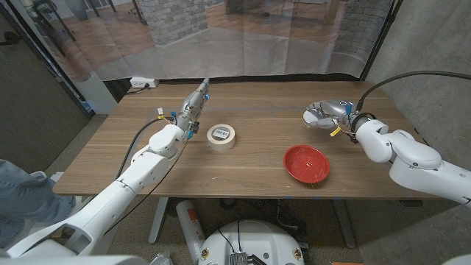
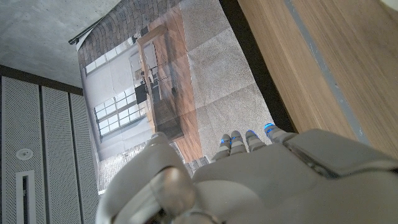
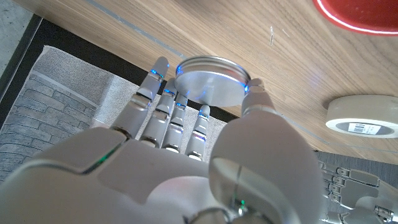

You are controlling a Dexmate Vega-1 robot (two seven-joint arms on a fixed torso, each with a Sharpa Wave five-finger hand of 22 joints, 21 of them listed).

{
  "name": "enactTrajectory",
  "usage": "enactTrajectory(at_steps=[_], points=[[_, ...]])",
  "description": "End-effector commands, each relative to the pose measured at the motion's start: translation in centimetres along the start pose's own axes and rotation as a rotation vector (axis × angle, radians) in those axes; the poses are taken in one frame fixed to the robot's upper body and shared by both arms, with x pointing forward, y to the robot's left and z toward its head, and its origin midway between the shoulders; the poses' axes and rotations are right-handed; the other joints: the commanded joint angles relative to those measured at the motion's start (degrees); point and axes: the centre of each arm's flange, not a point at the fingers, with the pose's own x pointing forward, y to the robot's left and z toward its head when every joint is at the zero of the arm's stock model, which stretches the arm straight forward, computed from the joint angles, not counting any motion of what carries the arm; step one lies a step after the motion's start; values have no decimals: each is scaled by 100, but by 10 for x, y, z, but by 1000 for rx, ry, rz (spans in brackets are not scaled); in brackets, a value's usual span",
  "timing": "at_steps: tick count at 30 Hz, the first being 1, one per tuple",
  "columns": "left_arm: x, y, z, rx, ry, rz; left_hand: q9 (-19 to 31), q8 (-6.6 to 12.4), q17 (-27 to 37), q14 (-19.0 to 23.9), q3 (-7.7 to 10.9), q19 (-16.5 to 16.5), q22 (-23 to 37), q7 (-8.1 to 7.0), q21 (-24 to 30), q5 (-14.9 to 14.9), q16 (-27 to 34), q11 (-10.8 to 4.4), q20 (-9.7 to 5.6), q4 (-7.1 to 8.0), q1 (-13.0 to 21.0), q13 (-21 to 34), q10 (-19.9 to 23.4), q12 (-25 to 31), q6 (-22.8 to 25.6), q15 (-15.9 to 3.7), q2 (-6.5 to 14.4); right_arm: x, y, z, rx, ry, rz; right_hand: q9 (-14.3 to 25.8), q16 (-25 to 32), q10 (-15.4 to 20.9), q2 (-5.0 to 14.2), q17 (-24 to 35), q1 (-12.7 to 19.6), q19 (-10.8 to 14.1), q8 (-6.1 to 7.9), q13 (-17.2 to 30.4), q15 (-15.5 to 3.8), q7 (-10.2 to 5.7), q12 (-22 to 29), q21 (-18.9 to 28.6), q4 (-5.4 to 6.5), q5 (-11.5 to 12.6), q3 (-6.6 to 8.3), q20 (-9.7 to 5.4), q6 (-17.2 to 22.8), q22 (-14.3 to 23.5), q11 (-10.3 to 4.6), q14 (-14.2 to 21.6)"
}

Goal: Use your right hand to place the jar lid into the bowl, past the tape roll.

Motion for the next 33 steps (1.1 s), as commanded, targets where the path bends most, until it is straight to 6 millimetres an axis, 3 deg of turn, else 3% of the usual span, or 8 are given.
enactTrajectory(at_steps=[1, 33], points=[[1, 0, -2, -3, 1, -2, 27, 3, 13, -234, 7, -928, 8, 3, -2, -21, -8, 3, -32, -16, 49, 23, -49, -10, -45, 21, 32, -10, 1, 3, 13, -13, -6, 13, -16, 547, 84, 22, 91, 53, 12, 49, -511, -3, 38, -29, -7, 41, 34, -29, 39, 16, -482, 60], [15, 2, 4, 4, -6, -27, 28, 6, 14, -247, -1, -930, 8, -2, 1, -25, -6, 18, -36, -39, 83, 24, -63, -11, -45, 25, 38, -40, 2, 16, 44, -26, -34, 15, -15, 606, 111, 35, 126, 115, 5, 77, -531, 2, 48, -70, 3, 32, 40, -71, 110, 20, -517, 137]])
